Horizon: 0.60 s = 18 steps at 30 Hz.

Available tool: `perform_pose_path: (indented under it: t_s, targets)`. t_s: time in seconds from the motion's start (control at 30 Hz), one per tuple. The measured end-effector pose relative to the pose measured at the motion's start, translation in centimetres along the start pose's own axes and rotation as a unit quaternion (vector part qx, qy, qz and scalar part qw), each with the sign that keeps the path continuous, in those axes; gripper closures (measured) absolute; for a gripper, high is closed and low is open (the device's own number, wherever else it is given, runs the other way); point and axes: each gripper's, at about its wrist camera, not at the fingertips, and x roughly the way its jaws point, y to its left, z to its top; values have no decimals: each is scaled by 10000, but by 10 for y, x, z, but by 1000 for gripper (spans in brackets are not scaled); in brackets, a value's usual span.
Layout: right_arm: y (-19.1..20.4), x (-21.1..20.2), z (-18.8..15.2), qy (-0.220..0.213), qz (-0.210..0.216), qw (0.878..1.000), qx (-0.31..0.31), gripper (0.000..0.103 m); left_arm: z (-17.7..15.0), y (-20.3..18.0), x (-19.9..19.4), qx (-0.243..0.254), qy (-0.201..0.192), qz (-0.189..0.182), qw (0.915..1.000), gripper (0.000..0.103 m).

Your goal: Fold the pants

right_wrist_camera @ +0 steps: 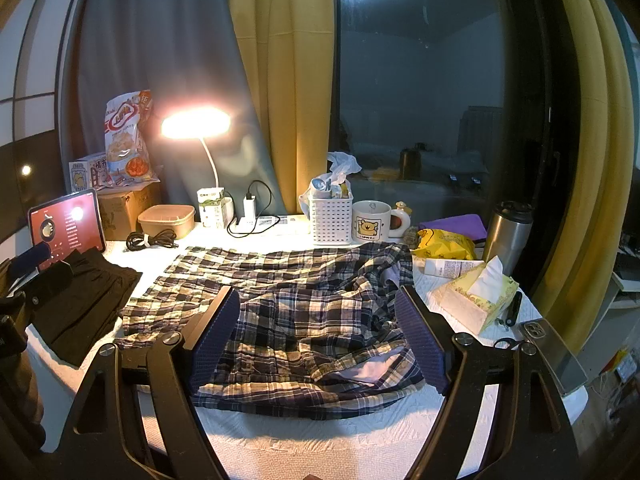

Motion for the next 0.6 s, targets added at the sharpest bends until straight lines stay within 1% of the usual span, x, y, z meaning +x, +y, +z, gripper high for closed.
perform_pose_path:
  t_s: [0.6]
  targets:
    - [1,-1,0,-2,-2,10000,-1,20,0,-2,1,24,12,2,10000,1]
